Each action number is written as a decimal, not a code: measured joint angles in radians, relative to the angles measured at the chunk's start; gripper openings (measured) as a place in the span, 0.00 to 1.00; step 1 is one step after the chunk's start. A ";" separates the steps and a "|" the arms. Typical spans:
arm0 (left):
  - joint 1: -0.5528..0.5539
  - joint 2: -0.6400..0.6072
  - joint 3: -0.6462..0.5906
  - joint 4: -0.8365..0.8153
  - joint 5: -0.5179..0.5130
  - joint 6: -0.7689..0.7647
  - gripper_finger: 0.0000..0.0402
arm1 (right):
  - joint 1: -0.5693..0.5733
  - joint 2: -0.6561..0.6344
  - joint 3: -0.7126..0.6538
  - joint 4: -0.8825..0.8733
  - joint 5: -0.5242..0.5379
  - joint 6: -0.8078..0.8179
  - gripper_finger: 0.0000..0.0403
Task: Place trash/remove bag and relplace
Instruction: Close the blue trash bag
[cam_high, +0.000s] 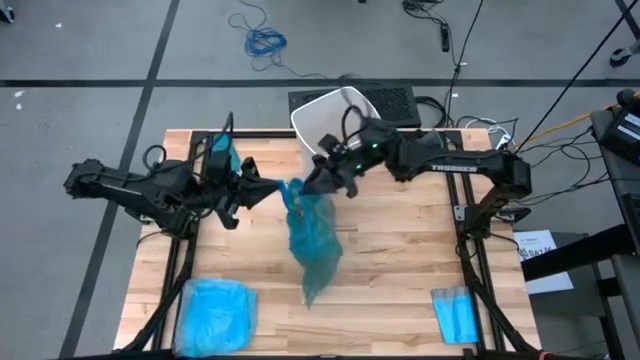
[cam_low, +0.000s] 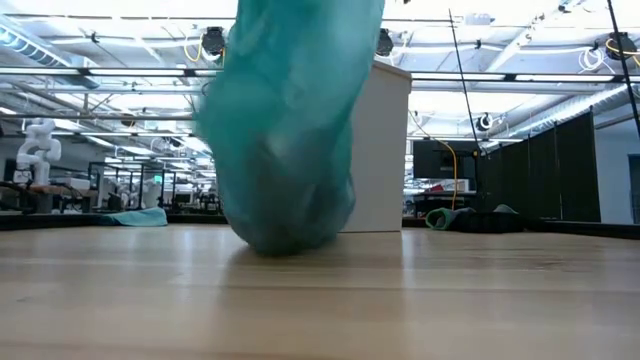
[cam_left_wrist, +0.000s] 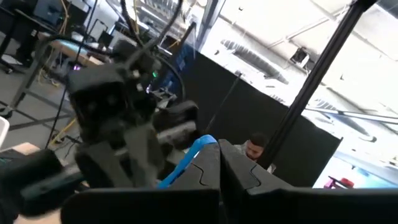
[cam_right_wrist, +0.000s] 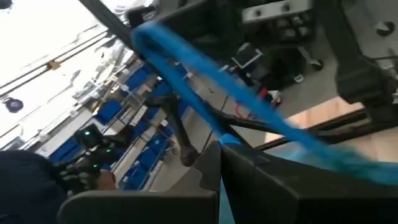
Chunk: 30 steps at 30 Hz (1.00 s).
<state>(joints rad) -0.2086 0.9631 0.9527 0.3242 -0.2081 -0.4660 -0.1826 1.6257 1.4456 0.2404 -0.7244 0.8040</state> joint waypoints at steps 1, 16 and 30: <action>0.001 0.001 0.000 0.003 0.000 0.000 0.00 | 0.001 -0.002 0.000 0.008 -0.003 -0.001 0.00; 0.008 0.003 0.000 0.007 0.000 0.000 0.00 | 0.001 0.157 -0.050 0.697 -0.086 0.462 0.35; 0.020 0.011 0.000 -0.036 0.000 -0.026 0.00 | -0.041 0.201 -0.040 0.941 -0.058 0.652 0.24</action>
<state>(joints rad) -0.1889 0.9737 0.9527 0.2881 -0.2082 -0.4918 -0.2235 1.8265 1.4055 1.1814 -0.7822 1.4560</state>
